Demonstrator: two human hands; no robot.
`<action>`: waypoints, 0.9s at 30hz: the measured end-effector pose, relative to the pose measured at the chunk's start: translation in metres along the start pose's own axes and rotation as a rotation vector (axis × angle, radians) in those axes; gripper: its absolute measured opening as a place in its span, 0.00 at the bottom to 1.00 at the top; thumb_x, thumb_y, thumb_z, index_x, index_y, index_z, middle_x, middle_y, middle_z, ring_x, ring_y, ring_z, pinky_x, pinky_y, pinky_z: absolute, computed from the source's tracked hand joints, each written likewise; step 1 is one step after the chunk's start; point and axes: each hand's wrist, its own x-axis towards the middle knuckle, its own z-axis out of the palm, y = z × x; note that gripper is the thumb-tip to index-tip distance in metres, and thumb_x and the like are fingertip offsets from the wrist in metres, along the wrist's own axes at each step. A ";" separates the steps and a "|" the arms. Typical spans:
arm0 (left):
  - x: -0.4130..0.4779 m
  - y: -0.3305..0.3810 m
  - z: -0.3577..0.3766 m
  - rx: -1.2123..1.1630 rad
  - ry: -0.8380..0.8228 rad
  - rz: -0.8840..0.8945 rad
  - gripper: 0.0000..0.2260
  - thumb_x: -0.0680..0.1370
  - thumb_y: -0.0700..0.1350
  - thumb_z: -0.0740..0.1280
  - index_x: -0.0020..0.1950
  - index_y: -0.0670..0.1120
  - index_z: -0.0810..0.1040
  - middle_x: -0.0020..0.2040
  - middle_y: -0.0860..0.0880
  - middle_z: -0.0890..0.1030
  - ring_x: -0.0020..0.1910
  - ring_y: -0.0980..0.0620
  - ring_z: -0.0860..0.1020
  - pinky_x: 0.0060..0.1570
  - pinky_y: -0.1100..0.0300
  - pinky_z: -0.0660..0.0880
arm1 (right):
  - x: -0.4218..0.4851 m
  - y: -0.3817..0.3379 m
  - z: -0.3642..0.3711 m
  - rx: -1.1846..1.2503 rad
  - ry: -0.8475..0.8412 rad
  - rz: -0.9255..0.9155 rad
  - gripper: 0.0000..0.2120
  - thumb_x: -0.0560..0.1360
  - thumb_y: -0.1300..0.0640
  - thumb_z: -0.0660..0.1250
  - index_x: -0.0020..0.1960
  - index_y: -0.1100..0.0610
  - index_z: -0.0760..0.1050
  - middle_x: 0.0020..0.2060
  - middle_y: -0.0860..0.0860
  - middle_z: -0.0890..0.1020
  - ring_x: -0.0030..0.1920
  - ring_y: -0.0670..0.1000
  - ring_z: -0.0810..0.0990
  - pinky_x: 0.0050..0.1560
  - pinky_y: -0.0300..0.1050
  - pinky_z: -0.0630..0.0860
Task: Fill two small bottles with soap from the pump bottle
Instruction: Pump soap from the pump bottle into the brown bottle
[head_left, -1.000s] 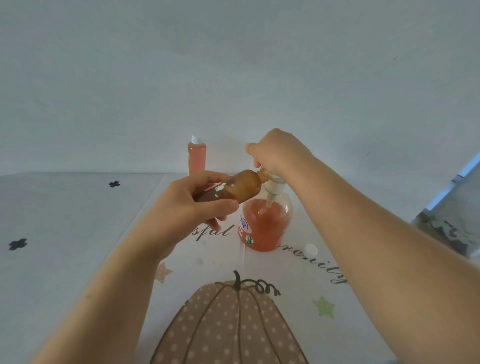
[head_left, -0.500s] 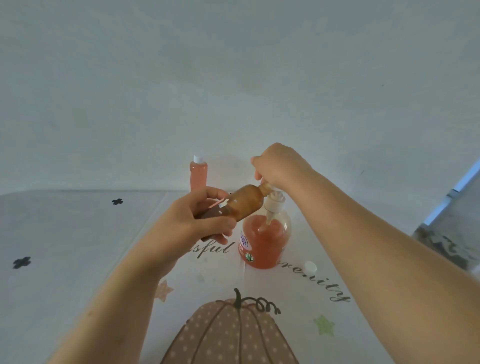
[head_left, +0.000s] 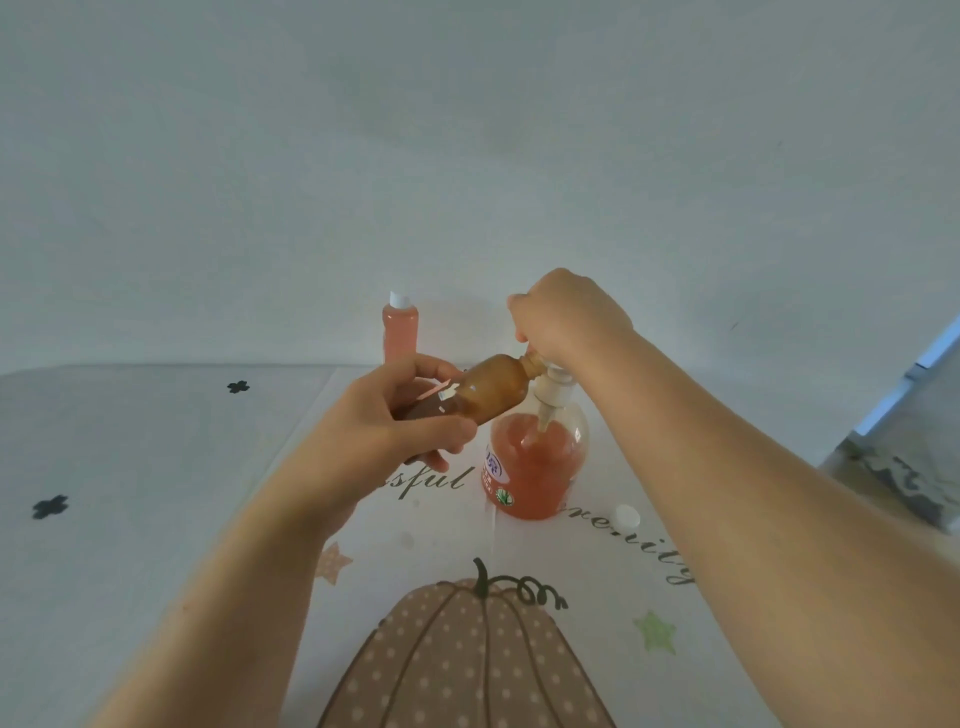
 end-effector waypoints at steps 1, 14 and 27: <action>-0.001 0.000 0.001 -0.009 0.010 0.004 0.14 0.71 0.32 0.73 0.54 0.44 0.79 0.38 0.47 0.84 0.32 0.52 0.80 0.30 0.69 0.73 | 0.000 -0.001 -0.002 -0.008 0.001 -0.004 0.12 0.76 0.58 0.59 0.50 0.58 0.81 0.44 0.53 0.86 0.38 0.55 0.79 0.36 0.41 0.68; 0.000 0.001 -0.001 -0.004 0.016 -0.018 0.15 0.70 0.34 0.75 0.53 0.47 0.80 0.41 0.46 0.85 0.36 0.47 0.83 0.36 0.64 0.76 | 0.003 -0.001 -0.002 -0.016 -0.020 -0.005 0.14 0.77 0.54 0.59 0.48 0.57 0.82 0.43 0.52 0.86 0.39 0.55 0.80 0.39 0.43 0.71; 0.000 0.003 -0.001 -0.014 0.013 -0.009 0.14 0.69 0.34 0.75 0.52 0.46 0.80 0.40 0.47 0.85 0.35 0.46 0.83 0.37 0.66 0.77 | 0.000 0.001 -0.001 -0.055 0.032 -0.060 0.12 0.78 0.54 0.59 0.39 0.57 0.75 0.36 0.51 0.80 0.33 0.54 0.75 0.33 0.41 0.65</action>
